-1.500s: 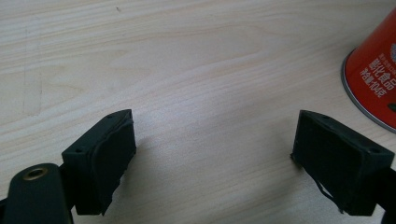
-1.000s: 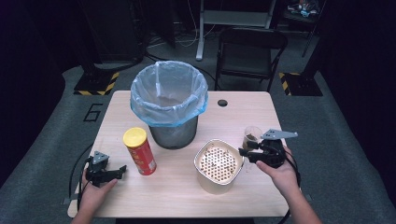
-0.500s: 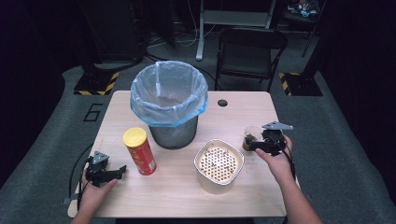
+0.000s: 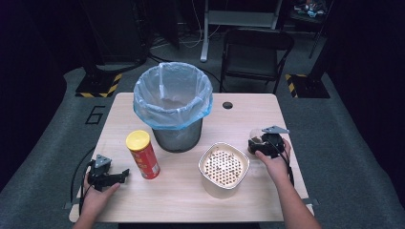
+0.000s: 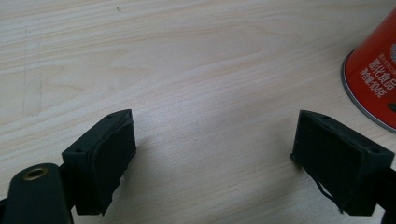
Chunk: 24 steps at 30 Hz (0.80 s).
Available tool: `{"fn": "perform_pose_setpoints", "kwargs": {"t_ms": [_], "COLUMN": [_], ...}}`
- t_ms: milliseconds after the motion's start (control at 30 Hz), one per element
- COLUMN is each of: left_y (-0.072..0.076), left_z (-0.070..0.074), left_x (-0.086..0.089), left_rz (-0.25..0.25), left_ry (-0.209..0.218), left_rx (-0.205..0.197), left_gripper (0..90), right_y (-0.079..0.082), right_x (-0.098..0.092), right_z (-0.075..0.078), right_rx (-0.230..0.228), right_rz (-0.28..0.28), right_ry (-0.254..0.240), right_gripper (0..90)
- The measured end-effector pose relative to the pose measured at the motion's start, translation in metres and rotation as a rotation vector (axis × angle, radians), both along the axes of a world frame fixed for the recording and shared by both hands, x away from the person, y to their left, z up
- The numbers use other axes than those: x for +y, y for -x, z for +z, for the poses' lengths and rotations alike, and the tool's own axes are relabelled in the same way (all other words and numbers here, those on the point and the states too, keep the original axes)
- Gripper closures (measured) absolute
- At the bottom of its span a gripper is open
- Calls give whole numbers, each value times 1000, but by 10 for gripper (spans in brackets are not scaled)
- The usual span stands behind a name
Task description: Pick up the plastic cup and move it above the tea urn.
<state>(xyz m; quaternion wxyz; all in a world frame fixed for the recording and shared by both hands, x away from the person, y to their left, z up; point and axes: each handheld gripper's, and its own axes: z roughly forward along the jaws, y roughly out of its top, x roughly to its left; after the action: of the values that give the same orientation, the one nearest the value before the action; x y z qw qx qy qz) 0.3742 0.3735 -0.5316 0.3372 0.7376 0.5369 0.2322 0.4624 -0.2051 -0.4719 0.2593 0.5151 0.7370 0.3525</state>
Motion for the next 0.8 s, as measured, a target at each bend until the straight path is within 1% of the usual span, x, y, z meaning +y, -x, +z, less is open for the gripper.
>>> {"fn": "perform_pose_setpoints", "kwargs": {"t_ms": [67,100,133,167,200,233,267,333,367,467,533,567,600,733,800], "left_y": [0,0,0,0,0,0,0,0,0,0,0,0,0,0,0], "left_z": [0,0,0,0,0,0,0,0,0,0,0,0,0,0,0], "left_x": [0,0,0,0,0,0,0,0,0,0,0,0,0,0,0], "left_rz": [0,-2,-2,-1,-2,-3,-2,-2,-1,0,-2,0,0,0,-2], "left_ry": [0,1,0,1,0,0,1,1,1,0,1,-1,-4,0,1], "left_rx": [0,1,2,0,2,2,2,3,0,0,2,0,-1,-1,3], "left_gripper": [128,128,128,128,128,128,128,128,128,128,128,128,128,128,128], "right_y": [-1,-2,-3,-3,-3,-4,-4,-4,-5,-7,-8,-8,-9,-10,-9], "right_x": [0,1,1,3,3,4,4,3,4,4,3,2,2,2,3], "right_z": [-2,-4,-7,-9,-11,-12,-13,-13,-11,-10,-10,-11,-13,-12,-11], "right_rx": [1,10,16,17,14,11,6,-2,-12,-23,-18,-18,-24,-29,-33], "right_rz": [2,6,8,4,9,11,12,12,6,4,7,9,20,29,42], "right_ry": [-2,-9,-4,-8,7,10,0,-1,-17,-11,-31,-32,-29,-31,-16], "right_gripper": [249,251,251,251,251,251,256,257,266,275,284,285,286,289,290]}}
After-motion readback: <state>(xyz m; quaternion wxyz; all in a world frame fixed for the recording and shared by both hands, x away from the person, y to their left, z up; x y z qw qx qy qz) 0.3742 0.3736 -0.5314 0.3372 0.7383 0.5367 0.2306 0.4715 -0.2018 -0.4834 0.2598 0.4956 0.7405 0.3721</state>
